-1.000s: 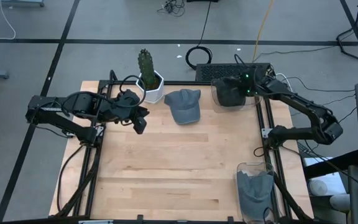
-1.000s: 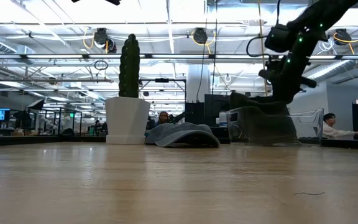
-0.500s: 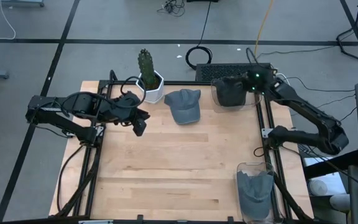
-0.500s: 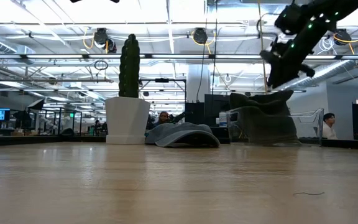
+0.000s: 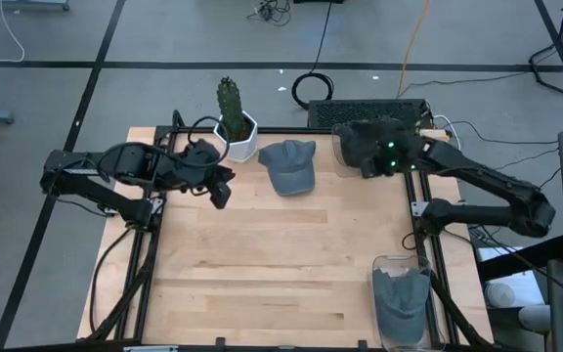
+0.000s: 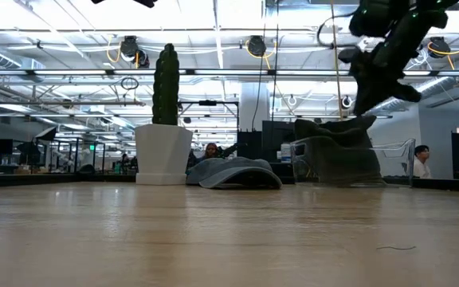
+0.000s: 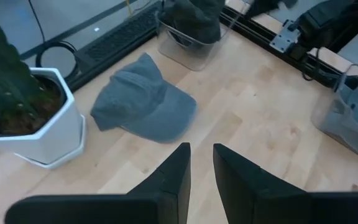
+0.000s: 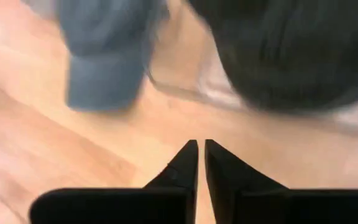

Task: Pick & Place hat
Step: Adjust the top transparent bin on the table

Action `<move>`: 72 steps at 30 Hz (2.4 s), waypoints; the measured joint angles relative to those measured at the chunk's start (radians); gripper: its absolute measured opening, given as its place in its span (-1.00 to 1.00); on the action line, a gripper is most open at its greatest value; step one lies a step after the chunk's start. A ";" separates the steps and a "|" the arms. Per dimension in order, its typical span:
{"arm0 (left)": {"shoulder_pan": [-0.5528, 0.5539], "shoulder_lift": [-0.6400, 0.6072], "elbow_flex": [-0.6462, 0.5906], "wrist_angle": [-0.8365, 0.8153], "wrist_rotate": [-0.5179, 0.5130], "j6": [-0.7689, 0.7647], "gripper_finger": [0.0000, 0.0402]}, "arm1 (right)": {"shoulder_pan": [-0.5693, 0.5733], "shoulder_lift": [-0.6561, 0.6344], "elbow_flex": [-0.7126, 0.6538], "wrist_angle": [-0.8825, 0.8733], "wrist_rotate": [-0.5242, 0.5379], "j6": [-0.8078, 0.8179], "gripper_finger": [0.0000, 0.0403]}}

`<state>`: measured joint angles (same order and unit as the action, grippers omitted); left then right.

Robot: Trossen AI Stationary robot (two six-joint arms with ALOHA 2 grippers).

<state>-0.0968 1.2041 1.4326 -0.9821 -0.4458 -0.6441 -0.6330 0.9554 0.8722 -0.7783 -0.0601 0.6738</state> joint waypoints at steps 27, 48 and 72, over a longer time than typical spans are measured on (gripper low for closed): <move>0.042 0.000 0.000 0.008 0.082 -0.024 -0.62 | -0.023 0.452 -0.071 0.310 0.036 0.248 -1.00; 0.018 0.000 0.000 0.008 0.079 -0.037 -0.62 | -0.142 0.450 -0.071 0.282 0.066 0.097 -1.00; 0.018 0.000 0.000 0.007 0.073 -0.014 -0.62 | -0.146 0.374 -0.071 0.267 0.005 0.049 -1.00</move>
<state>-0.0792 1.2041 1.4326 -0.9752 -0.3729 -0.6586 -0.7794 1.3293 0.8017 -0.5111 -0.0550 0.7233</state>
